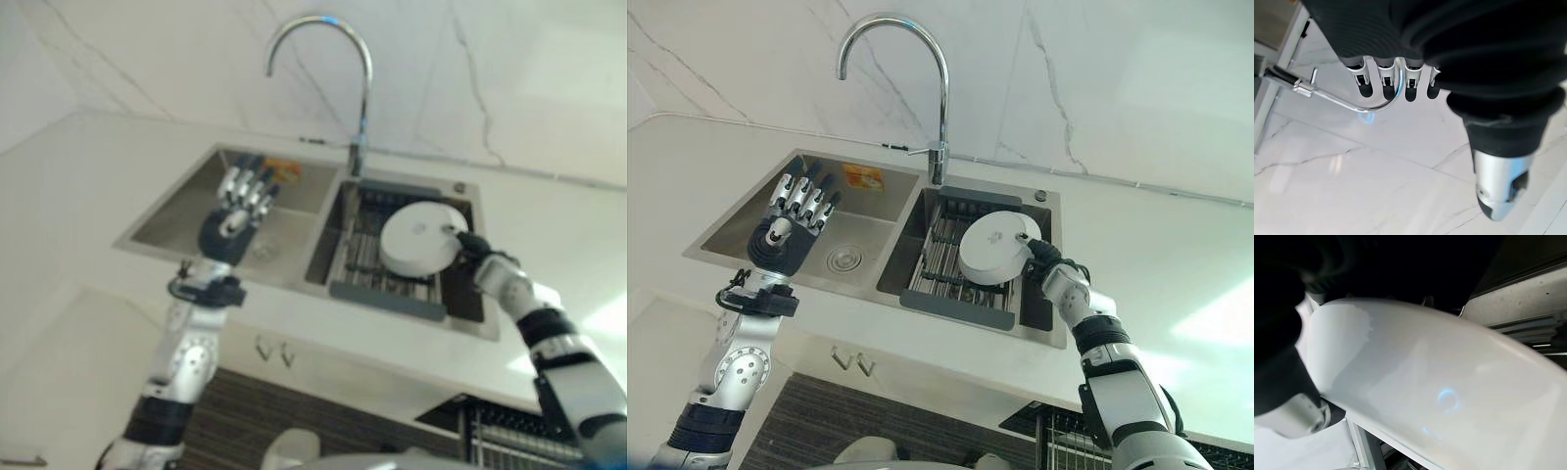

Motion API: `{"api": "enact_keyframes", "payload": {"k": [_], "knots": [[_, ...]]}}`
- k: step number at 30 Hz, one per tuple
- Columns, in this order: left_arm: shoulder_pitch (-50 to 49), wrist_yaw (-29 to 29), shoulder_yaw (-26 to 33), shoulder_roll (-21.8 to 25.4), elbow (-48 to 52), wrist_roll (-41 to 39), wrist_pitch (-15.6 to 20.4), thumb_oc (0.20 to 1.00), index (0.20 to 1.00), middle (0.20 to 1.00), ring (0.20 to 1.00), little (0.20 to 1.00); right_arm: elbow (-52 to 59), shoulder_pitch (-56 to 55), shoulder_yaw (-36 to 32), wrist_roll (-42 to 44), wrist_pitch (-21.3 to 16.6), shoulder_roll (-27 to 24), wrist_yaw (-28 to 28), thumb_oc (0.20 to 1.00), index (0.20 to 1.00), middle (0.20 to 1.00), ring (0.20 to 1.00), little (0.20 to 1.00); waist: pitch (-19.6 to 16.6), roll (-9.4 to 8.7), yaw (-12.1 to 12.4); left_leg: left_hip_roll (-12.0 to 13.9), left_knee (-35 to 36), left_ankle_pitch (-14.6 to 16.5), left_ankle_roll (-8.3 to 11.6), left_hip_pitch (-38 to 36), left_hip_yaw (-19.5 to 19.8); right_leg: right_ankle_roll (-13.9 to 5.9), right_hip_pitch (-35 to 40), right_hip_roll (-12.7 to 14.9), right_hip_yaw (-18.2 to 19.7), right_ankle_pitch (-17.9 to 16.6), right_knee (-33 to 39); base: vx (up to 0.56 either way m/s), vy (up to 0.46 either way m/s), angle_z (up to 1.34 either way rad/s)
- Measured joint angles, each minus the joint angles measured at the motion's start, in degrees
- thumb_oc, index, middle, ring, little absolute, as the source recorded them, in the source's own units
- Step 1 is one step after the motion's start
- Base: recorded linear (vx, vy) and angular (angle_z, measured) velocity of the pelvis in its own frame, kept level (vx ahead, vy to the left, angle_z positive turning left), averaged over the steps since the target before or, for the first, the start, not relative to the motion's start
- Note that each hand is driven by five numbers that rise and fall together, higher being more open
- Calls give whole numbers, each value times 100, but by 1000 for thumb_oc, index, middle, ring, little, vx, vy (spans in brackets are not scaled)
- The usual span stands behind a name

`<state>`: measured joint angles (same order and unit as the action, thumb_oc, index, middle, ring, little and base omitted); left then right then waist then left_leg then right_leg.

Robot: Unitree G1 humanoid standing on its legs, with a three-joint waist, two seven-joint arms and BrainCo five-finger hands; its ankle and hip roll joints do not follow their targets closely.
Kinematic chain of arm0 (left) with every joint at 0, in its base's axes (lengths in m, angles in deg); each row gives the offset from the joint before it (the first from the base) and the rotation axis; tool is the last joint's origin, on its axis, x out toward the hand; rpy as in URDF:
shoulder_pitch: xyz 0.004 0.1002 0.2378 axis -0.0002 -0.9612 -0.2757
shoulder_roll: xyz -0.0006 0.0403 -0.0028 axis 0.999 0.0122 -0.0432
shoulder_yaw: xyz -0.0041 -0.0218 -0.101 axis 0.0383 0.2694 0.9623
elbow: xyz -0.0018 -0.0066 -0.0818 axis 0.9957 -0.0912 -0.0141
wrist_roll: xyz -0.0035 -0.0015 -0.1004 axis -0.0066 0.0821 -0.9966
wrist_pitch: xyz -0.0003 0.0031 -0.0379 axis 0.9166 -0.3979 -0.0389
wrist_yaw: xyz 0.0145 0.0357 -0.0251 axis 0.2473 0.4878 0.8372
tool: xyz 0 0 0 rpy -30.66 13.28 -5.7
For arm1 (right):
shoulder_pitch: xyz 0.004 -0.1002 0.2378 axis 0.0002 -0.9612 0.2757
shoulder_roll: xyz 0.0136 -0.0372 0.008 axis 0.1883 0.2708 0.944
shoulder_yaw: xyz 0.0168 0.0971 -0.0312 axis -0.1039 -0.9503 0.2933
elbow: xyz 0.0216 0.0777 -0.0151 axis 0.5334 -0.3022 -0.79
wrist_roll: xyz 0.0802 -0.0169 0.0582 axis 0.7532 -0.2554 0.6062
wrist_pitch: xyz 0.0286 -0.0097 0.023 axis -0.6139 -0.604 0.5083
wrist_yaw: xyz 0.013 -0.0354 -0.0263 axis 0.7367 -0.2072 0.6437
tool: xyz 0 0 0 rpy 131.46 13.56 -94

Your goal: Place the dishes in the dishwasher.

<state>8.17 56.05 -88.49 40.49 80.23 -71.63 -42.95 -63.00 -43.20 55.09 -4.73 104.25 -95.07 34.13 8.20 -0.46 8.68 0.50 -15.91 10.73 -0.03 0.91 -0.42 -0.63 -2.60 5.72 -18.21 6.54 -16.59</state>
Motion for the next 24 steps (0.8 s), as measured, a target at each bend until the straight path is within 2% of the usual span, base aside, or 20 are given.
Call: {"api": "enact_keyframes", "payload": {"k": [4, 10, 12, 13, 15, 16, 18, 19, 21, 24], "knots": [[0, -57, 5, 0, 0, -2, -27, 1000, 1000, 1000, 1000, 1000, 241, -131, -7, 29, -129, 25, -27, 200, 200, 200, 200, 200, 42, 8, -34, 4, 1, 0, 0, 0, -5, -1, 1, -4, 1, 1, 2, 15, -29, 0], [-291, -518, 90, -77, 7, -218, -179, 1000, 1000, 1000, 1000, 1000, 2154, -1320, -213, 79, -414, 110, -646, 200, 200, 200, 200, 200, 78, 5, -109, 28, 42, 0, 1, -11, -37, -4, 3, -28, 2, 27, 26, 34, -77, 1], [-547, -874, 195, -196, 44, -448, -282, 1000, 1000, 1000, 1000, 1000, 3152, -1947, -316, 82, -712, 191, -803, 200, 200, 200, 200, 200, 80, 8, -191, 25, 80, 0, 1, -25, -46, -14, -1, -29, 11, 41, 32, 59, -121, -1], [-713, -1127, 300, -338, 81, -663, -360, 1000, 1000, 1000, 1000, 1000, 3830, -2484, -567, 89, -812, 390, -969, 200, 200, 200, 200, 200, 80, 8, -247, 27, 106, 1, 2, -45, -54, -33, -9, -28, 24, 70, 16, 68, -147, -6], [-1217, -1691, 658, -782, 295, -1146, -591, 1000, 1000, 1000, 1000, 1000, 4943, -3658, -912, 356, -1119, 1224, -1346, 200, 200, 200, 200, 200, 78, 9, -458, 34, 188, 4, 3, -128, -173, -38, -49, -32, 134, 145, -69, 55, -138, -20], [-1251, -1827, 722, -873, 293, -1197, -674, 1000, 1000, 1000, 1000, 1000, 5071, -3860, -909, 400, -1128, 1372, -1387, 200, 200, 200, 200, 200, 79, 18, -557, 37, 190, 4, 4, -116, -195, -31, -81, -36, 159, 153, -93, 57, -142, -21], [-1236, -2308, 675, -929, 308, -1327, -992, 1000, 1000, 1000, 1000, 1000, 5109, -3960, -907, 435, -1143, 1346, -1448, 200, 200, 200, 200, 200, 82, 35, -815, 58, 193, 5, 6, -113, -278, -23, -153, -50, 228, 166, -151, 53, -157, -24], [-1242, -2582, 639, -948, 335, -1435, -1196, 1000, 1000, 1000, 1000, 1000, 5259, -3993, -929, 419, -1272, 1316, -1472, 200, 200, 200, 200, 200, 99, 99, -867, 91, 198, 5, 9, -112, -366, -12, -201, -91, 319, 163, -160, 28, -123, -32], [-1304, -2996, 678, -1064, 357, -1806, -1460, 1000, 1000, 1000, 1000, 1000, 5272, -4024, -1096, 351, -1386, 1082, -1639, 200, 200, 200, 200, 200, 70, 180, -858, 132, 189, 16, 35, -110, -420, 10, -222, -124, 352, 148, -164, -16, -50, -17], [-1494, -3362, 688, -1077, 458, -1995, -1592, 1000, 1000, 1000, 1000, 1000, 5250, -4058, -1613, 302, -1405, 926, -1664, 200, 200, 200, 200, 200, 63, 239, -847, 133, 184, 11, 44, -86, -401, 37, -311, -125, 391, 163, -261, -87, 44, -5]]}}
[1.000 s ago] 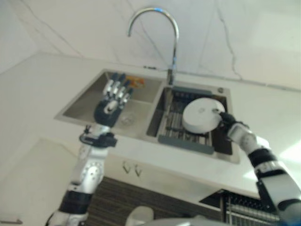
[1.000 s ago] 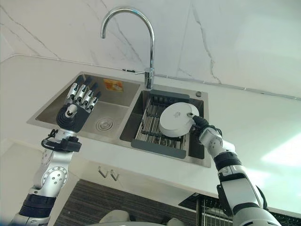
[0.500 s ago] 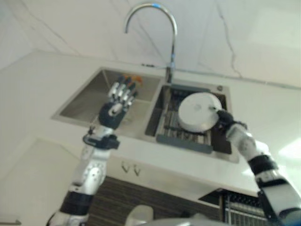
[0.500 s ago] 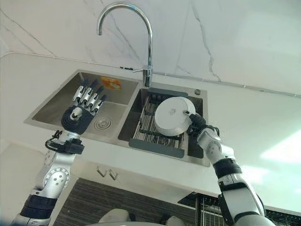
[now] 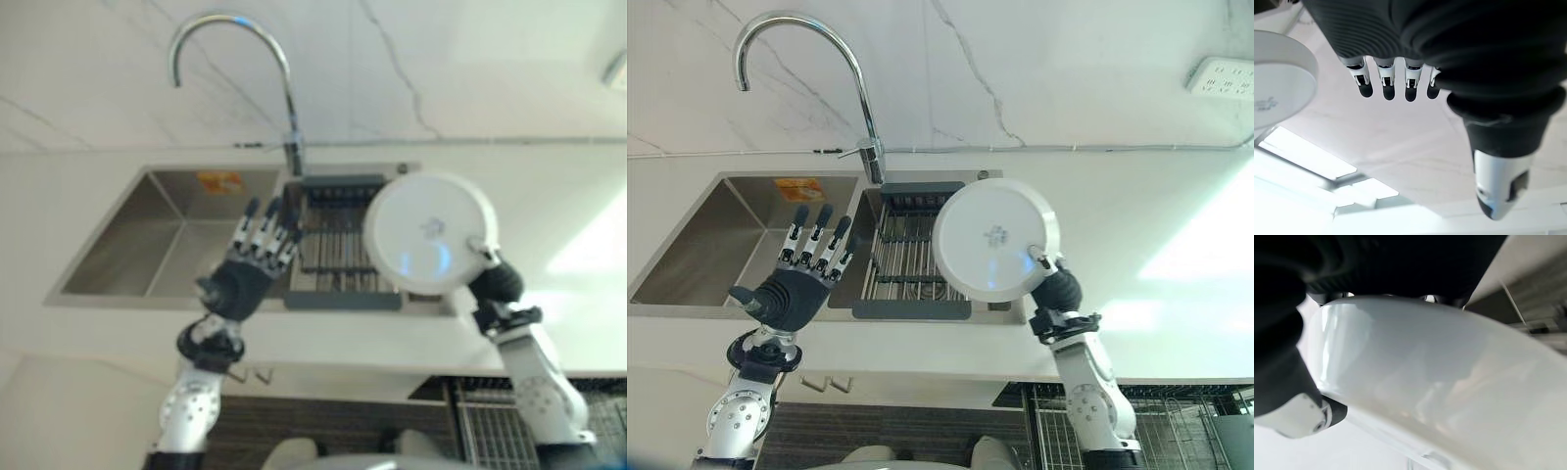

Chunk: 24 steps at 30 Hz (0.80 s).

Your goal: Place the dishes in the dishwasher.

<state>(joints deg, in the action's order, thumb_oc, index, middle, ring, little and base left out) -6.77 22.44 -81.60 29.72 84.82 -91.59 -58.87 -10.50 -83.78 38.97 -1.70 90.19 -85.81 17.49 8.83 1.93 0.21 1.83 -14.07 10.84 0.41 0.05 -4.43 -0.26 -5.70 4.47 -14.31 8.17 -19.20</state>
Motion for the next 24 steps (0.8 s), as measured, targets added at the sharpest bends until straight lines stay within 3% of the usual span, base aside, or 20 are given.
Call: {"api": "enact_keyframes", "payload": {"k": [3, 4, 5, 7, 9, 10, 13, 15, 16, 18, 19, 20, 21, 22, 23, 24], "knots": [[-25, -366, 10, 35, 4, 3, -37, 1000, 1000, 1000, 1000, 1000, 5, -10, -56, 12, -45, -168, -127, 200, 200, 200, 200, 200, -1, -36, 32, -107, 21, -104, 17, -7, -72, 27, -251, 59, 235, -1, -149, -185, 151, -33], [-20, -473, 6, 20, 7, 3, -33, 1000, 1000, 1000, 1000, 1000, 9, -8, -56, 14, -59, -262, -183, 200, 200, 200, 200, 200, 0, -81, 41, -208, 88, -205, 10, -13, -51, 21, -382, 123, 382, 17, -279, -209, 247, -54], [99, -665, -13, -30, -16, 4, -29, 1000, 1000, 1000, 1000, 1000, 7, -7, -55, 136, -213, -256, -231, 200, 200, 200, 200, 200, 67, -231, 46, -432, 102, -410, 131, -24, 176, 9, -492, 341, 519, 8, -412, -269, 372, -43], [359, -772, -13, -54, -12, 6, -30, 1000, 1000, 1000, 1000, 1000, 7, 58, -67, 232, -426, -151, -234, 200, 200, 200, 200, 200, 87, -321, -50, -461, -186, -274, 202, 30, 214, -87, -531, 487, 563, -94, -438, -303, 464, -10], [728, -781, -69, -11, 37, 8, -57, 1000, 1000, 1000, 1000, 1000, 115, 281, -73, 234, -715, 43, -198, 200, 200, 200, 200, 200, 40, -231, -260, -180, -344, 70, 39, 9, -234, -209, -684, 559, 538, -189, -540, -221, 371, 21], [855, -779, -64, -33, 29, -1, -80, 1000, 1000, 1000, 1000, 1000, 259, 392, -80, 227, -934, 194, -68, 200, 200, 200, 200, 200, 46, -156, -371, -209, -504, 434, -71, 61, -261, -324, -812, 691, 549, -243, -646, -151, 298, 19], [504, -748, -108, -69, -25, -30, -165, 1000, 1000, 1000, 1000, 1000, 297, 200, -154, 229, -1119, 566, 199, 200, 200, 200, 200, 200, 29, -158, -465, -588, -868, 504, -442, 361, -243, -694, -802, 797, 932, -637, 17, -182, 315, -26], [280, -740, -106, -80, -88, -19, -289, 1000, 1000, 1000, 1000, 1000, 530, -371, -232, 237, -1186, 820, 364, 200, 200, 200, 200, 200, 15, -173, -553, -871, -890, 366, -803, 582, -315, -883, -948, 926, 1276, -746, 210, -188, 208, -27], [192, -735, -57, -11, -91, -2, -288, 1000, 1000, 1000, 1000, 1000, 530, -464, -187, 247, -1189, 811, 424, 200, 200, 200, 200, 200, 23, -163, -578, -882, -823, 244, -988, 625, -555, -936, -1076, 961, 1176, -774, 198, -297, 252, -37], [158, -704, 37, 28, -88, 8, -272, 1000, 1000, 1000, 1000, 1000, 532, -457, -201, 490, -1285, 748, 552, 200, 200, 200, 200, 200, 4, -38, -586, -808, -655, 61, -1201, 750, -774, -992, -1141, 752, 1005, -718, -279, -356, 292, -42], [123, -698, 39, -41, -39, 23, -256, 1000, 1000, 1000, 1000, 1000, 526, -371, -195, 682, -1383, 620, 636, 200, 200, 200, 200, 200, -56, 182, -586, -595, -467, -71, -1298, 814, -870, -849, -1140, 347, 1010, -477, -829, -257, 198, -37], [71, -699, 25, -60, 85, 25, -208, 1000, 1000, 1000, 1000, 1000, 534, -245, -201, 698, -1518, 559, 698, 200, 200, 200, 200, 200, -40, 381, -462, -420, -202, -262, -1085, 703, -851, -740, -1035, -128, 1005, -349, -1159, -153, 108, -69], [151, -683, -43, 79, 125, 42, -6, 1000, 1000, 1000, 1000, 1000, 622, -115, -214, 700, -1835, 621, 747, 200, 200, 200, 200, 200, -30, 189, -290, -503, -148, -840, -149, 773, -497, -438, -407, -301, 533, -169, -1237, -195, 88, -100], [127, -667, -72, 166, 150, 58, 107, 1000, 1000, 1000, 1000, 1000, 639, 108, -206, 697, -1936, 572, 783, 200, 200, 200, 200, 200, -93, 174, -151, -560, -127, -653, -175, 778, -193, -570, -6, -318, 351, 93, -1301, -142, 13, -112], [127, -625, -127, 261, 168, 91, 197, 1000, 1000, 1000, 1000, 1000, 679, 268, -178, 682, -2018, 576, 789, 200, 200, 200, 200, 200, -176, 198, -61, -591, 83, -529, -558, 738, -285, -671, 277, -262, 245, 207, -1256, -146, -44, -124], [328, -409, -251, 450, 157, 274, 347, 1000, 1000, 1000, 1000, 1000, 685, 419, -42, 645, -2194, 627, 865, 200, 200, 200, 200, 200, -195, 58, 73, -687, 237, -636, -404, 815, -563, -630, 622, -84, 259, 468, -1038, -97, -79, -112]]}}
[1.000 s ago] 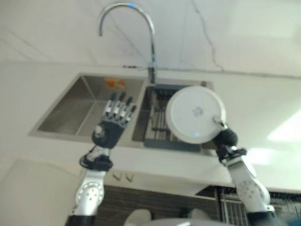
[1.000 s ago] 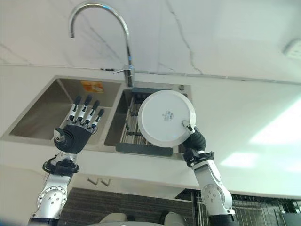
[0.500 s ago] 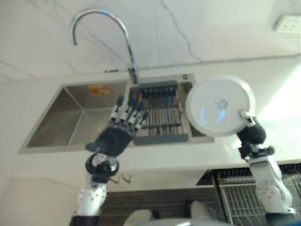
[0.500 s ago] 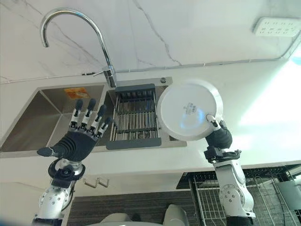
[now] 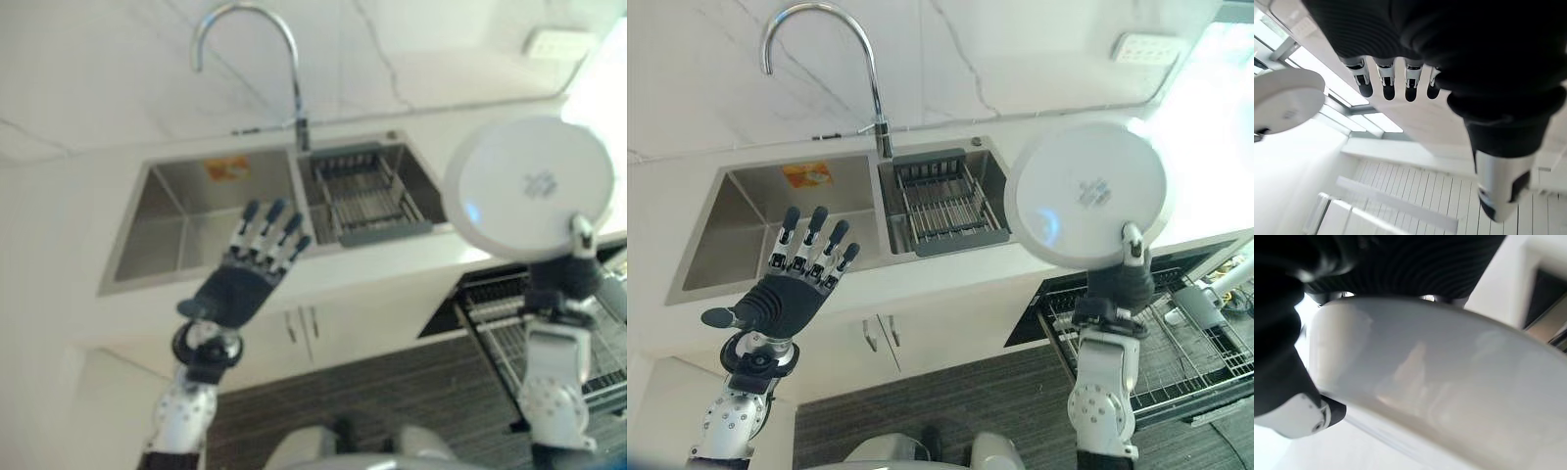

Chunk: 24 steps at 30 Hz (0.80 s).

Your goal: Place the dishes in the dishwasher.

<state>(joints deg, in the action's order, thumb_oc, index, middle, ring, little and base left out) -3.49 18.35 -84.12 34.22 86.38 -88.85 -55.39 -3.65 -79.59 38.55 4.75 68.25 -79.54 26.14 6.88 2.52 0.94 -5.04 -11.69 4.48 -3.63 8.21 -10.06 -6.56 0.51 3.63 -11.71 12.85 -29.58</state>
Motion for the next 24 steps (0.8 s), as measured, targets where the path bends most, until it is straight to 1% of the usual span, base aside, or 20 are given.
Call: {"api": "enact_keyframes", "payload": {"k": [1, 2, 3, 5, 6, 8, 9, 10, 11, 12, 13, 14, 16, 17, 18, 19, 20, 21, 22, 24], "knots": [[141, 98, -6, 101, -5, 144, 35, 1000, 1000, 1000, 1000, 1000, 3, -40, 134, -105, -9, 102, 65, 200, 200, 200, 200, 200, 22, -221, -35, -19, -48, 435, 801, 122, -331, 234, 274, 228, -8, -54, 617, -106, -129, -103], [390, 199, 92, 337, -20, 234, 72, 1000, 1000, 1000, 1000, 1000, 20, -41, 251, -226, -14, 248, 132, 200, 200, 200, 200, 200, 42, -563, -25, 159, -1809, 814, -126, 791, -266, 346, 325, 517, -11, 279, 1141, -88, -178, -124], [370, 352, 82, 183, 1, 439, 147, 1000, 1000, 1000, 1000, 1000, 10, -65, 325, -332, 7, 61, 168, 200, 200, 200, 200, 200, -14, -103, 43, 952, -2041, 1050, 343, 575, 466, 55, 280, 425, -371, 532, 1122, -95, -291, -133], [279, 472, 32, 49, -29, 693, 176, 1000, 1000, 1000, 1000, 1000, -17, -155, 356, -452, 1, 41, 227, 200, 200, 200, 200, 200, 5, -104, 27, 883, -1612, 1022, 456, 427, 325, 74, -63, 1016, -436, 552, 635, -64, -317, -128], [263, 634, 16, 190, 146, 866, 222, 1000, 1000, 1000, 1000, 1000, 243, -310, 295, -626, -10, -17, 222, 200, 200, 200, 200, 200, 18, -46, -12, 890, -1106, 442, 325, 449, 479, -105, -404, 1510, -267, 353, 715, -18, -517, -70], [400, 698, 35, 287, 200, 879, 272, 1000, 1000, 1000, 1000, 1000, 288, -286, 298, -820, 6, -40, 158, 200, 200, 200, 200, 200, 53, -338, -38, 909, -717, 39, 539, 480, 645, -544, -490, 1784, 121, -102, 1201, 41, -751, 8], [372, 743, 22, 226, 240, 884, 215, 1000, 1000, 1000, 1000, 1000, 429, -341, 194, -1025, 39, -139, 115, 200, 200, 200, 200, 200, 74, -280, -97, 1154, -803, 7, 589, 774, 670, -397, -692, 1502, 692, -67, 827, 89, -789, 75], [359, 714, 69, 232, 444, 908, 162, 1000, 1000, 1000, 1000, 1000, 643, -390, 50, -1090, 36, -176, 51, 200, 200, 200, 200, 200, 93, -330, -181, 1350, -731, -23, 631, 912, 776, -374, -644, 1156, 819, -50, 994, 94, -706, 122], [178, 672, 72, 141, 543, 1102, 96, 1000, 1000, 1000, 1000, 1000, 623, -333, -69, -1088, 44, -468, -61, 200, 200, 200, 200, 200, 254, -303, -238, 1730, -764, 183, 868, 862, 783, -53, -926, 796, 463, 93, 539, 159, -952, 96], [59, 642, 40, 6, 688, 1102, 29, 1000, 1000, 1000, 1000, 1000, 621, -332, -158, -1085, 37, -604, -127, 200, 200, 200, 200, 200, 187, -206, -217, 1761, -1712, 552, 725, 474, 309, 160, -982, 545, 299, 184, 458, 171, -961, 73], [-100, 587, -43, -68, 777, 1089, 53, 1000, 1000, 1000, 1000, 1000, 340, -282, -31, -1082, -22, -703, -231, 200, 200, 200, 200, 200, 55, 13, -358, 1973, -367, 326, 1349, -403, 208, 464, -1119, 196, -71, 288, 123, 174, -1042, -8], [-421, 640, -159, -16, 859, 1104, -14, 1000, 1000, 1000, 1000, 1000, 240, -688, 203, -1050, 374, -531, -391, 200, 200, 200, 200, 200, 88, -351, -52, 2470, -427, -248, 1196, -293, 104, 1189, -1395, -411, -147, 515, -37, 154, -859, -8], [-508, 620, -217, 134, 689, 1111, -123, 1000, 1000, 1000, 1000, 1000, 148, -904, 373, -1047, 506, -419, -430, 200, 200, 200, 200, 200, 85, -641, -26, 2430, -451, -796, 722, -134, 326, 1431, -1294, -535, -226, 425, 138, 115, -517, 1], [-528, 548, -218, 216, 545, 1125, -162, 1000, 1000, 1000, 1000, 1000, 68, -921, 427, -1046, 475, -459, -517, 200, 200, 200, 200, 200, 82, -684, -57, 2176, -442, -860, 885, -163, 313, 1558, -1249, -481, -267, 416, 177, 64, -125, 45], [-505, 474, -180, 260, 443, 1299, -259, 1000, 1000, 1000, 1000, 1000, 68, -1009, 334, -1068, 481, -403, -562, 200, 200, 200, 200, 200, 149, -706, -170, 1772, -651, -675, 911, -139, 61, 1441, -1047, -367, -435, 392, 430, 73, -64, 68], [-484, 378, -194, 176, 413, 1420, -315, 1000, 1000, 1000, 1000, 1000, 29, -1009, 239, -1085, 462, -435, -547, 200, 200, 200, 200, 200, 286, -539, -272, 1208, -642, -408, 739, -236, 132, -147, -937, -376, -325, 204, 384, 96, -15, 60], [-452, 291, -150, -184, 526, 1542, -276, 1000, 1000, 1000, 1000, 1000, 34, -782, 168, -1093, 376, -862, -536, 200, 200, 200, 200, 200, 336, 275, -265, 1380, -764, -233, 592, -209, 528, -331, -1582, -338, -6, 340, -862, 123, 3, 38], [-437, 247, -134, -178, 573, 1548, -222, 1000, 1000, 1000, 1000, 1000, 62, -685, 129, -1096, 352, -967, -547, 200, 200, 200, 200, 200, 310, 204, -279, 1282, -672, -69, 689, -258, 481, -132, -1686, 399, 336, 596, -817, 136, 14, 7], [-351, 194, -199, -177, 471, 1579, -188, 1000, 1000, 1000, 1000, 1000, -28, -448, 252, -1142, 298, -914, -483, 200, 200, 200, 200, 200, 350, 203, -263, 1211, -881, 408, 1033, -271, 490, 446, -1591, 606, 335, 542, -551, 124, 27, -3], [-255, 209, -300, -144, 347, 1857, -308, 1000, 1000, 1000, 1000, 1000, -26, -585, 565, -1395, 277, -538, -324, 200, 200, 200, 200, 200, 392, 204, -242, 1091, -1336, 773, 885, 175, 272, 547, -1026, -8, 115, -4, 660, 121, 83, -26]]}}
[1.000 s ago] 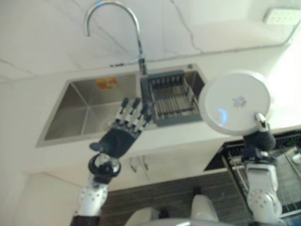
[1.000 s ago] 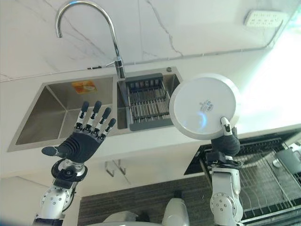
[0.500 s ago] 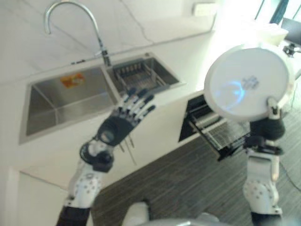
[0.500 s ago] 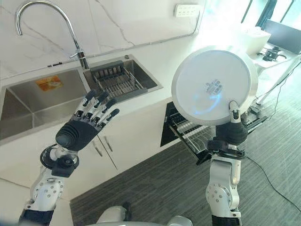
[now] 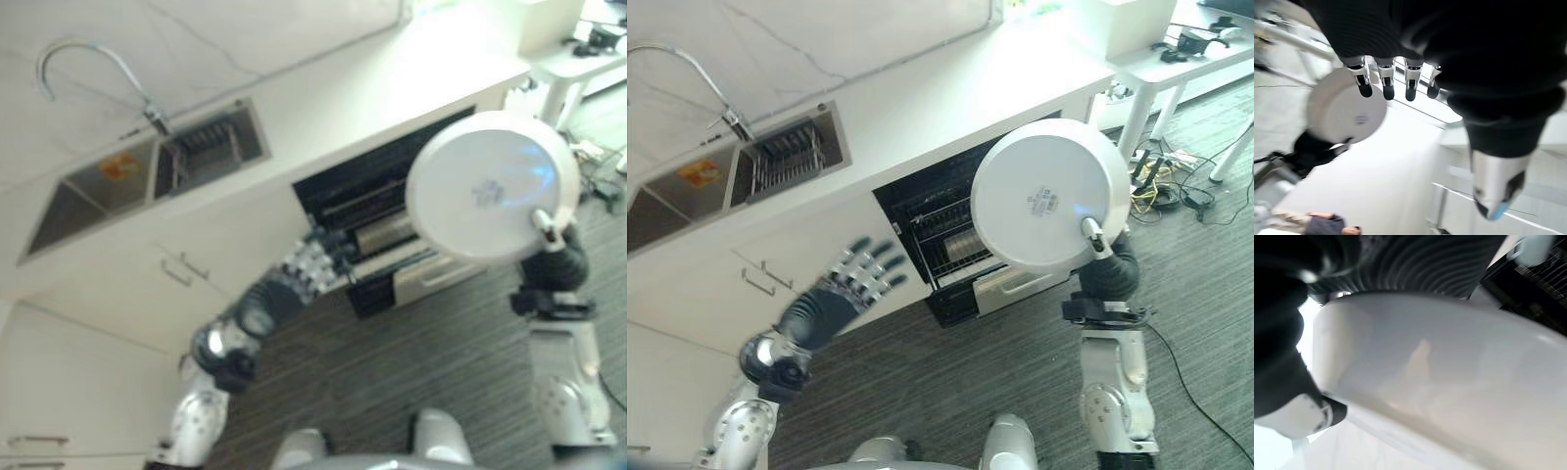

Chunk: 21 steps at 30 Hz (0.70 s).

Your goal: Place the dishes in the dishwasher.

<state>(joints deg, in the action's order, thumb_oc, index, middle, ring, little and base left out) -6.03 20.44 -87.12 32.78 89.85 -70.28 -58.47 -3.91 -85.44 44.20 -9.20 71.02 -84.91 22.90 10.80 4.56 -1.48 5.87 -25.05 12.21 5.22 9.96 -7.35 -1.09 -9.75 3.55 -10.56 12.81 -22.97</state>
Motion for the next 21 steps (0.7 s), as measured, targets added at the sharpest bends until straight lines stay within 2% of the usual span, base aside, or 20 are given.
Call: {"api": "enact_keyframes", "payload": {"k": [1, 2, 3, 5, 7, 8, 10, 14, 18, 19, 21], "knots": [[186, 18, -14, 46, -3, 94, 22, 1000, 1000, 1000, 1000, 1000, 58, -53, 52, -116, -19, -16, 4, 200, 200, 200, 200, 200, 65, -108, 19, -148, 119, -37, -104, 123, -10, -430, 251, -151, -85, -80, 422, 112, 133, -33], [341, 79, -106, 83, 39, 143, 42, 1000, 1000, 1000, 1000, 1000, 83, -20, 14, -192, -36, -145, 93, 200, 200, 200, 200, 200, 58, -33, 76, 6, 279, -110, -156, 292, 171, -564, 143, -56, -456, 264, -128, 109, 177, -47], [408, 117, -116, 283, 51, 153, 86, 1000, 1000, 1000, 1000, 1000, 153, 74, -27, -216, -52, -195, 142, 200, 200, 200, 200, 200, 18, -230, 107, 69, 211, -163, -127, 411, 236, 127, 180, -20, -350, 235, -110, 143, 214, -52], [415, 216, -103, 394, -25, 162, 103, 1000, 1000, 1000, 1000, 1000, 266, 8, -128, -224, -144, -269, 238, 200, 200, 200, 200, 200, -45, -161, -8, -147, 213, -150, -214, 342, 199, 136, 476, -191, -297, 208, 101, 173, 218, -39], [403, 251, -57, 389, -29, 160, 157, 1000, 1000, 1000, 1000, 1000, 302, -179, -260, -228, -164, -258, 255, 200, 200, 200, 200, 200, -114, -134, 0, -284, 399, -321, -496, 75, 199, 166, 683, -185, -274, 189, 145, 131, 149, -18], [385, 264, -61, 385, -30, 160, 206, 1000, 1000, 1000, 1000, 1000, 303, -184, -270, -212, -165, -258, 269, 200, 200, 200, 200, 200, -143, -166, -5, -334, 425, -323, -540, 33, 184, 164, 727, -137, -273, 189, 167, 124, 147, 1], [378, 349, -65, 389, -35, 161, 249, 1000, 1000, 1000, 1000, 1000, 299, -144, -245, -131, -88, -184, 317, 200, 200, 200, 200, 200, -177, -255, 46, -438, 493, -326, -577, -114, 191, 28, 781, -34, -276, 116, 155, 142, 169, 10], [345, 551, 2, 468, -76, 161, 507, 1000, 1000, 1000, 1000, 1000, 301, -64, -12, -126, 141, 152, 244, 200, 200, 200, 200, 200, -274, -420, 168, -591, 648, -248, -719, -365, 175, -28, 898, 125, -262, 95, 5, 105, 135, 11], [339, 1110, 214, 514, -271, 183, 886, 1000, 1000, 1000, 1000, 1000, 293, -21, -17, -126, 254, 184, 241, 200, 200, 200, 200, 200, -308, -501, 326, -692, 647, -191, -814, -340, 61, -119, 992, 207, -274, 90, 273, 106, 137, -8], [304, 1317, 318, 508, -293, 358, 1058, 1000, 1000, 1000, 1000, 1000, 284, -17, -25, -126, 262, 192, 247, 200, 200, 200, 200, 200, -307, -512, 330, -700, 563, -141, -881, -271, 58, -164, 1038, 204, -281, 111, 386, 77, 119, -5], [137, 1710, 551, 510, -347, 399, 1372, 1000, 1000, 1000, 1000, 1000, 248, -24, -55, -128, 279, 191, 332, 200, 200, 200, 200, 200, -306, -528, 328, -704, 464, -62, -896, -170, 67, -222, 1085, 190, -284, 81, 526, 79, 121, 1]]}}
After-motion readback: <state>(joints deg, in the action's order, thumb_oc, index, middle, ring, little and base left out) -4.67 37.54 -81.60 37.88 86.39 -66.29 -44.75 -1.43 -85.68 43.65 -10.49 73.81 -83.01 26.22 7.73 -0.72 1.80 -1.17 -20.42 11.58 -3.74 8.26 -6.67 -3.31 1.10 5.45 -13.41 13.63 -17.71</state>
